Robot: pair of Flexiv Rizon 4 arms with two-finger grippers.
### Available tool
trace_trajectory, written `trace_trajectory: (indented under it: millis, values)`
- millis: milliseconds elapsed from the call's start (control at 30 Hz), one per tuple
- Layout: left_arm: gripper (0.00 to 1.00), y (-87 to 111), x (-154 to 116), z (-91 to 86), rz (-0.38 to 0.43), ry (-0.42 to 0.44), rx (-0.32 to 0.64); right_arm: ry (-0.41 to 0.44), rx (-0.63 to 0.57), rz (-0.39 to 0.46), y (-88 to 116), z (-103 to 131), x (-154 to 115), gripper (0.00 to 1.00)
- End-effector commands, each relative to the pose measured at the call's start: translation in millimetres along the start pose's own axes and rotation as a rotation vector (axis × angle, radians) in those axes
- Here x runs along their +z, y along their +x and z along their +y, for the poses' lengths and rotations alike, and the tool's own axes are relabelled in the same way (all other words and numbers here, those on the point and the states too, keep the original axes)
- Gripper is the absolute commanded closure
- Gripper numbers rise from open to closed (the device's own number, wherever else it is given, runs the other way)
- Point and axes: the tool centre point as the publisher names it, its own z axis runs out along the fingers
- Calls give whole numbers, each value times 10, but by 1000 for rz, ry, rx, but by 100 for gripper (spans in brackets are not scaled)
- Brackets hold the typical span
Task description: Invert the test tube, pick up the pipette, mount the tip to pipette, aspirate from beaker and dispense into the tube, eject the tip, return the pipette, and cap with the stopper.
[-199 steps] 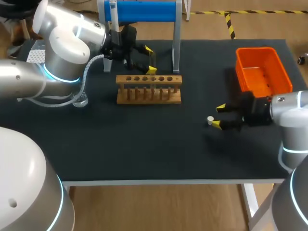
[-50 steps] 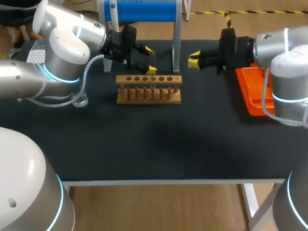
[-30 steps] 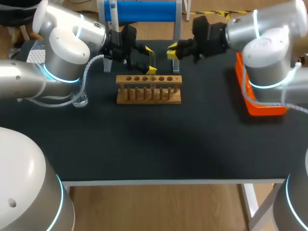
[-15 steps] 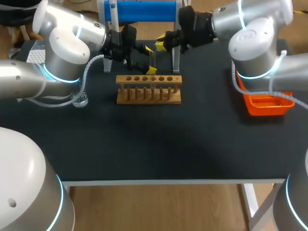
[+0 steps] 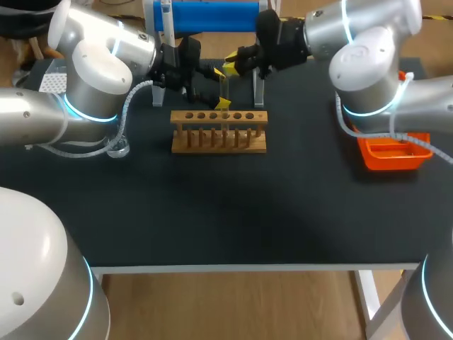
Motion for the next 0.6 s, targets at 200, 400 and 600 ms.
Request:
trace_trajectory:
  millis: [200, 400, 600]
  values:
    - [0, -6, 0, 4, 3, 2, 1, 8, 5, 6, -8, -15, 95, 100]
    - [0, -6, 0, 4, 3, 2, 1, 19, 10, 8, 8, -81, 131, 100]
    - [0, -6, 0, 4, 3, 2, 1, 27, 14, 9, 17, -114, 146, 100]
